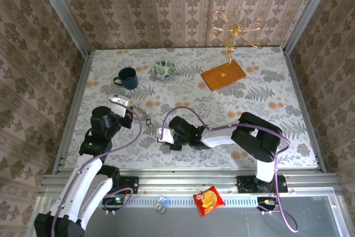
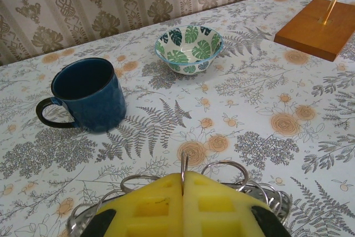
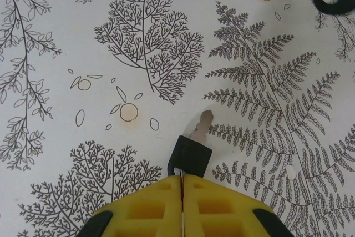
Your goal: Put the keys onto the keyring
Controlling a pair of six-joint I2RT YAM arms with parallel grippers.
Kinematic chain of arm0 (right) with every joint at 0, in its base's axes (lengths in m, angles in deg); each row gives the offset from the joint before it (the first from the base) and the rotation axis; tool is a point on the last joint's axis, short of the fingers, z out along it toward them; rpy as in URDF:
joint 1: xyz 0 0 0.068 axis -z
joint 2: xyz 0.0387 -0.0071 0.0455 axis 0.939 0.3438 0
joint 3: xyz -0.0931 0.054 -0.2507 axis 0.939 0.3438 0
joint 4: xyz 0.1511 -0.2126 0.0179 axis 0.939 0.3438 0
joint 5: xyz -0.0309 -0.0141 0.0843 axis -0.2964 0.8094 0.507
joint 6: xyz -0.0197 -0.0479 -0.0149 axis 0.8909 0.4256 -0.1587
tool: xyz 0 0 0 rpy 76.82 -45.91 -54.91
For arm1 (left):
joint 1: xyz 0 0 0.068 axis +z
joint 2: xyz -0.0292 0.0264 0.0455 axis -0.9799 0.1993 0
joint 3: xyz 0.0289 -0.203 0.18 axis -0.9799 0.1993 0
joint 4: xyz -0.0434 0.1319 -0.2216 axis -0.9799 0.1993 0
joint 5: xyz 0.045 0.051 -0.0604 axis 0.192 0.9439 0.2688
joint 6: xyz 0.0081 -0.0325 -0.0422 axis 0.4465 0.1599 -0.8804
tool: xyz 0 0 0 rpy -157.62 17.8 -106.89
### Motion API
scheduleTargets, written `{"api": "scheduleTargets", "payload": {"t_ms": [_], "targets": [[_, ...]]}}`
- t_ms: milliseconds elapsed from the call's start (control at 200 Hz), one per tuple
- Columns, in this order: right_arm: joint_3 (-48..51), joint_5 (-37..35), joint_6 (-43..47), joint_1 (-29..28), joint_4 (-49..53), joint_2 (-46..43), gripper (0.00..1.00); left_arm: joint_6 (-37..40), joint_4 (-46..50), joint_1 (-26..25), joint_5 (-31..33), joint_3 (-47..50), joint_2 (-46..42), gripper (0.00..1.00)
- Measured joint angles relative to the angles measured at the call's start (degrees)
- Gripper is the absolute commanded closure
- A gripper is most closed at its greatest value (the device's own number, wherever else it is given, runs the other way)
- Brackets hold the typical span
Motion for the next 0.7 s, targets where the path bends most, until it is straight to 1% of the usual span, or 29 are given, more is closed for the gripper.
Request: {"api": "scheduleTargets", "payload": {"t_ms": [40, 215, 315, 475, 700], "targets": [[0.0, 0.0, 0.0, 0.0, 0.0, 0.0, 1.00, 0.0, 0.0, 0.0, 0.0, 0.0, 0.0, 1.00], [0.0, 0.6, 0.0, 0.5, 0.4, -0.4, 1.00, 0.0, 0.0, -0.3, -0.2, 0.0, 0.0, 1.00], [0.1, 1.7, -0.8, 1.4, 1.0, -2.5, 1.00, 0.1, 0.0, -0.3, -0.7, 0.0, 0.0, 1.00], [2.1, 5.0, -3.7, 4.0, 2.0, -11.2, 1.00, 1.3, 0.0, -1.2, -3.1, 0.0, 0.0, 1.00], [4.0, 13.9, -8.3, 9.8, 7.9, -24.3, 1.00, 3.8, -0.6, -3.7, -9.4, 0.0, 0.4, 1.00]]}}
